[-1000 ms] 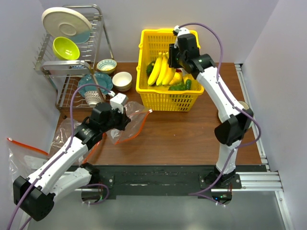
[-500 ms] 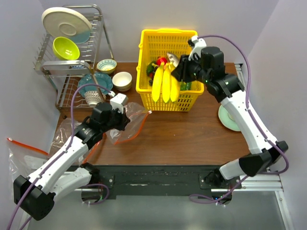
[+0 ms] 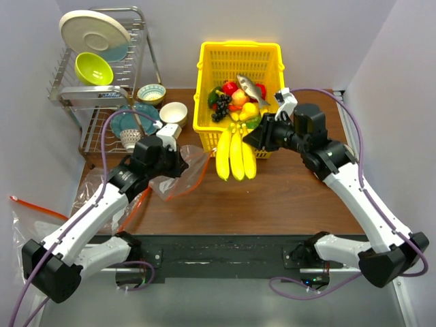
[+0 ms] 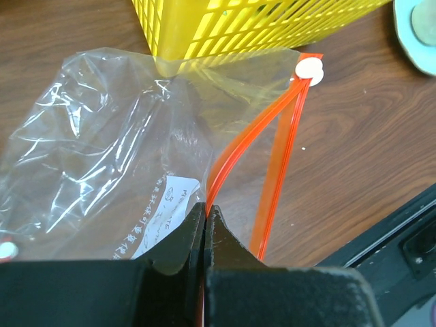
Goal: Place the food in the zip-top bag and seal the zipper
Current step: Place the fake fruit in the zipper food storage bag, then adjust the zipper on the food storage bag.
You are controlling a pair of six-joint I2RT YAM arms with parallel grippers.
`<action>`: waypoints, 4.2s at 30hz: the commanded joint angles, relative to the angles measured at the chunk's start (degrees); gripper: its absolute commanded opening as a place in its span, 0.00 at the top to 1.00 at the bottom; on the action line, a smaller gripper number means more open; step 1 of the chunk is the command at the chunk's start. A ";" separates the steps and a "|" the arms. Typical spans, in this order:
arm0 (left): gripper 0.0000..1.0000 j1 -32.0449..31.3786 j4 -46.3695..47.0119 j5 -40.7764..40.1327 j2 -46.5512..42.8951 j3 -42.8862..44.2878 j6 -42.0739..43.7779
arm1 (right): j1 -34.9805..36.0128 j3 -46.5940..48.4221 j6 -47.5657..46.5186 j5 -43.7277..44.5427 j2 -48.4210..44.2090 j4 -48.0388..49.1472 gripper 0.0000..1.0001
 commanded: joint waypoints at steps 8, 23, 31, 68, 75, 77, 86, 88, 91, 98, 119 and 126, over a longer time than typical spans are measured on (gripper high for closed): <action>1.00 0.12 -0.32 2.11 3.66 4.58 -11.94 | 9.45 -1.67 0.81 12.20 -0.10 3.29 1.00; 1.00 0.03 0.90 -0.71 1.20 4.50 -21.70 | 24.92 0.71 -0.86 53.88 3.24 1.97 1.00; 1.00 -1.46 2.75 -2.73 0.76 4.50 -25.40 | 28.26 3.95 0.19 62.76 6.40 2.32 1.00; 1.00 -8.85 18.75 -3.96 -2.15 -5.44 -36.12 | 44.08 19.96 35.71 86.87 25.92 -25.63 1.00; 1.00 -8.94 20.95 -4.31 -1.44 -6.75 -35.59 | 45.66 14.43 32.37 77.64 21.71 -14.67 1.00; 1.00 -8.94 20.95 -4.40 -1.79 -6.93 -35.51 | 45.75 11.88 31.93 75.79 19.86 -12.63 0.98; 1.00 -8.94 19.81 -5.19 -3.46 -7.19 -34.80 | 45.84 6.51 24.55 71.38 13.27 -5.51 0.53; 1.00 -8.94 19.63 -5.19 -3.72 -7.19 -34.89 | 45.84 5.20 22.97 70.94 12.12 -4.71 0.47; 1.00 -9.02 19.37 -5.28 -3.81 -6.93 -34.98 | 45.84 3.79 19.54 68.84 9.67 -2.61 0.41; 1.00 -8.94 15.34 -6.77 -4.51 -3.25 -33.23 | 45.49 2.90 14.70 65.76 5.27 -4.25 0.37; 1.00 -9.02 -8.52 -13.51 -3.12 15.08 -22.61 | 36.00 -2.56 13.39 43.42 10.10 -10.30 1.00; 1.00 -8.94 -19.40 -16.89 -0.99 22.97 -16.96 | 36.00 16.84 4.78 54.33 11.15 -24.21 1.00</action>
